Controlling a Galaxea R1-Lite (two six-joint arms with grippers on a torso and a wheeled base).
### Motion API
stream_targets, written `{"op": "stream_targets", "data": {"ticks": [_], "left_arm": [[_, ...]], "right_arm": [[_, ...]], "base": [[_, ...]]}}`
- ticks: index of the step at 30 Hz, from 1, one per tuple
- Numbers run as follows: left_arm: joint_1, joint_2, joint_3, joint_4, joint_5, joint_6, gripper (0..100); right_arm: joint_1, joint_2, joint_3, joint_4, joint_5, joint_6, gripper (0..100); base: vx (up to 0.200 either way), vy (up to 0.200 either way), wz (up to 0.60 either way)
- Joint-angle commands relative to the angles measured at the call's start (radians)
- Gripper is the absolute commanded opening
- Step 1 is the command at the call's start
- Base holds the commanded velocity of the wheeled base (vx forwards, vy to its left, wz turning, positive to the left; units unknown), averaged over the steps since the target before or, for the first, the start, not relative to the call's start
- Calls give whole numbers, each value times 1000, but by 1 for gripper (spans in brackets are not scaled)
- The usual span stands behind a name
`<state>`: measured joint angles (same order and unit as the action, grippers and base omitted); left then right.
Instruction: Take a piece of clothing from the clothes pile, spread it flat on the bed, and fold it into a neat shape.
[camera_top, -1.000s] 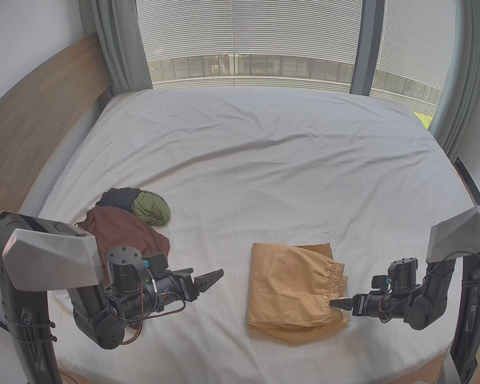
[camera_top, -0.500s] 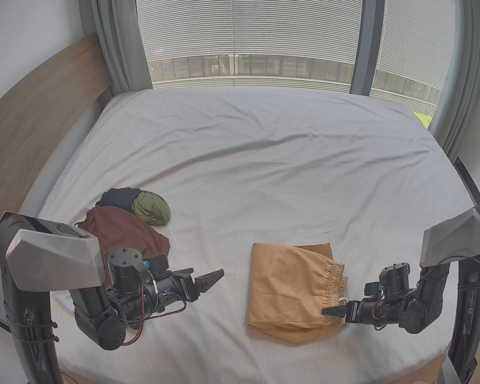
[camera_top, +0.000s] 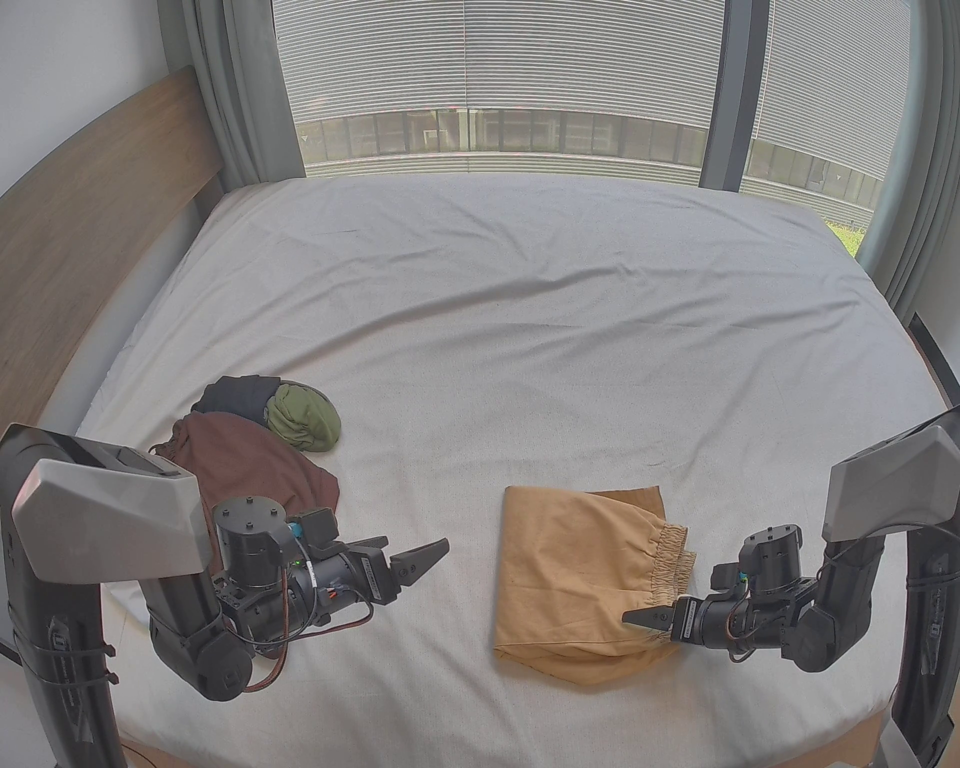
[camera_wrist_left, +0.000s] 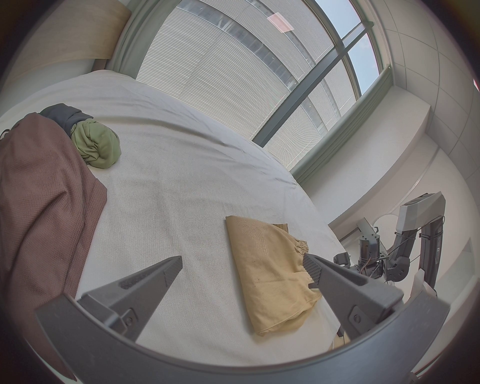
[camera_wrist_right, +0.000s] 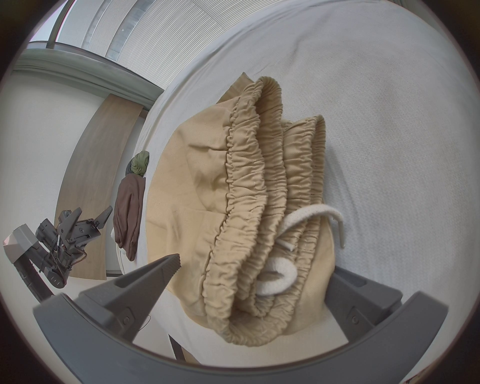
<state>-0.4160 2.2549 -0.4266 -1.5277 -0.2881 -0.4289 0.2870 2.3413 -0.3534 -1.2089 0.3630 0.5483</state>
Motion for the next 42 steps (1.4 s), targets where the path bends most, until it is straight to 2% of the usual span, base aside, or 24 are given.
{"op": "stream_targets", "data": {"ticks": [1,8,9,29,34,37,42], "left_arm": [[0,2,0,0,0,-1,100],[0,2,0,0,0,-1,100],[0,2,0,0,0,-1,100],[0,2,0,-3,7,-1,100],[3,-5,-1,-5,10,-1,100],[5,-5,-1,-5,10,-1,100],[6,-8,-3,-5,10,-1,100]], "right_arm": [[4,15,-12,-4,-1,1,100],[4,21,-12,-9,-2,1,100],[4,21,-12,-9,-2,1,0],[4,30,-12,-20,1,-4,0],[6,87,21,-213,8,-4,0],[6,96,54,-330,37,-2,0],[15,70,67,-334,82,-1,0]], "base": [[0,0,0],[0,0,0],[0,0,0],[0,0,0],[0,0,0],[0,0,0],[0,0,0]]}}
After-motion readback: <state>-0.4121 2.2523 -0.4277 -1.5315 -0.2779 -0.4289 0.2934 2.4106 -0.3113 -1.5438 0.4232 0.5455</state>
